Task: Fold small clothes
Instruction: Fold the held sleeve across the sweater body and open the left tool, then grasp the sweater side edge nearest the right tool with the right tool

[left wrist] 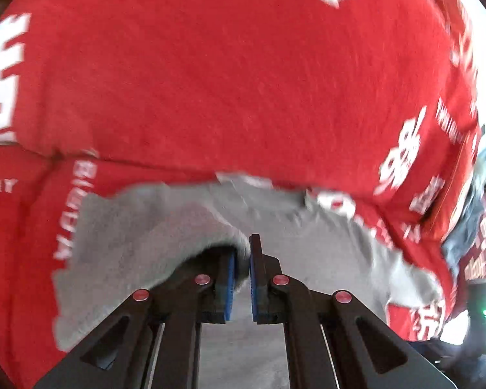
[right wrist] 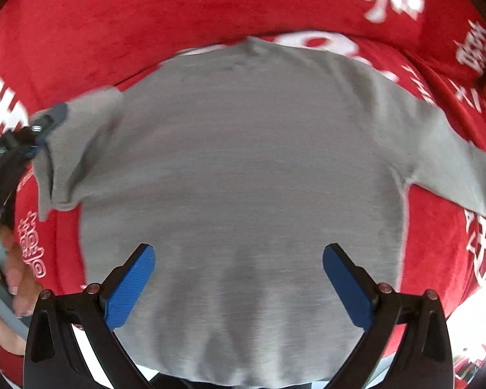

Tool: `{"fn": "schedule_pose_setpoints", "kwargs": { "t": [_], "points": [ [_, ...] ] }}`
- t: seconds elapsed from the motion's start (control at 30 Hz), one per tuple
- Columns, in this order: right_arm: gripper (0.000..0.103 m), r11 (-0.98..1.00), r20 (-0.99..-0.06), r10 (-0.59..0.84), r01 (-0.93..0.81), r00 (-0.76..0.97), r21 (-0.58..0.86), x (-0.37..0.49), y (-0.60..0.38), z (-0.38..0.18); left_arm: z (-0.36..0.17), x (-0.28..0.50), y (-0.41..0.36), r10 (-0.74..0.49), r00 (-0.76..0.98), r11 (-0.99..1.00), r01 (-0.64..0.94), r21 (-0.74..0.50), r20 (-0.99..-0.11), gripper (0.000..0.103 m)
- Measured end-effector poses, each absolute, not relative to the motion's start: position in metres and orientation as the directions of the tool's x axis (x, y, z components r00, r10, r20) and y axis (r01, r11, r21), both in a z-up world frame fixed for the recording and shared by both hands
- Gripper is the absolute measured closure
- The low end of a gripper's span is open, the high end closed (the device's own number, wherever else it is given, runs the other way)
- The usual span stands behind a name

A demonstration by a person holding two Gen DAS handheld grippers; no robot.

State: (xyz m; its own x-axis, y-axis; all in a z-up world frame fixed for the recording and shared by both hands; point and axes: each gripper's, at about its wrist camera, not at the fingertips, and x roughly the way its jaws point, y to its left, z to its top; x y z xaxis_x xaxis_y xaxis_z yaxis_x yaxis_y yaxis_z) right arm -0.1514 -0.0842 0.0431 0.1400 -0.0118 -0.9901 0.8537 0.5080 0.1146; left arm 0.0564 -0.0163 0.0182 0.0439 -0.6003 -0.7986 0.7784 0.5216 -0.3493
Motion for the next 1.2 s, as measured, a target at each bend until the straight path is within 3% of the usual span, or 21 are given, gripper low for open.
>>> {"fn": "schedule_pose_setpoints", "kwargs": {
  "t": [0.07,0.13,0.2,0.27,0.53,0.73,0.93,1.0,1.07,1.2],
  "points": [
    [0.0,0.493,-0.992,-0.009,0.864,0.125,0.104,-0.168,-0.095,0.035,-0.003,0.039,-0.033,-0.546,0.034,0.512,0.805,-0.301,-0.837,0.094],
    [0.0,0.481,-0.994,0.004,0.871,0.108,0.097,-0.18,-0.102,0.025,-0.021,0.029,-0.039,-0.487,0.043,0.511,0.824,-0.244,-0.873,0.079],
    [0.0,0.481,-0.995,0.012,0.872,0.101,0.094,-0.187,-0.107,0.019,-0.031,0.024,-0.036,-0.428,0.092,0.536,0.827,-0.171,-0.899,0.038],
    [0.0,0.493,-0.995,0.013,0.865,0.097,0.091,-0.187,-0.109,0.016,-0.028,0.026,-0.023,-0.409,0.147,0.569,0.813,-0.126,-0.901,0.019],
    [0.0,0.709,-0.98,-0.069,0.7,0.188,0.085,-0.121,-0.101,0.041,0.03,0.071,0.076,-0.398,0.228,0.667,0.737,-0.11,-0.889,0.018],
    [0.0,0.958,-0.947,-0.109,0.286,0.302,-0.019,-0.021,-0.03,0.046,-0.004,0.136,0.147,-0.219,0.24,0.804,0.594,-0.035,-0.946,0.018],
    [0.0,0.981,-0.937,-0.154,-0.068,0.314,-0.184,0.045,0.051,-0.001,-0.052,0.153,0.178,-0.111,0.155,0.822,0.57,-0.003,-0.982,0.018],
    [0.011,0.97,-0.933,-0.2,-0.075,0.299,-0.232,0.057,0.058,-0.017,-0.053,0.152,0.181,-0.119,0.142,0.821,0.571,-0.016,-0.983,0.018],
    [0.08,0.984,-0.946,-0.167,-0.011,0.277,-0.177,0.066,0.047,-0.022,-0.053,0.149,0.181,-0.131,0.136,0.819,0.574,-0.03,-0.982,0.018],
    [0.082,0.948,-0.919,-0.008,0.295,0.395,0.118,0.047,-0.014,0.017,-0.046,0.151,0.173,-0.174,0.123,0.811,0.58,-0.072,-0.977,0.018]
  ]
}}
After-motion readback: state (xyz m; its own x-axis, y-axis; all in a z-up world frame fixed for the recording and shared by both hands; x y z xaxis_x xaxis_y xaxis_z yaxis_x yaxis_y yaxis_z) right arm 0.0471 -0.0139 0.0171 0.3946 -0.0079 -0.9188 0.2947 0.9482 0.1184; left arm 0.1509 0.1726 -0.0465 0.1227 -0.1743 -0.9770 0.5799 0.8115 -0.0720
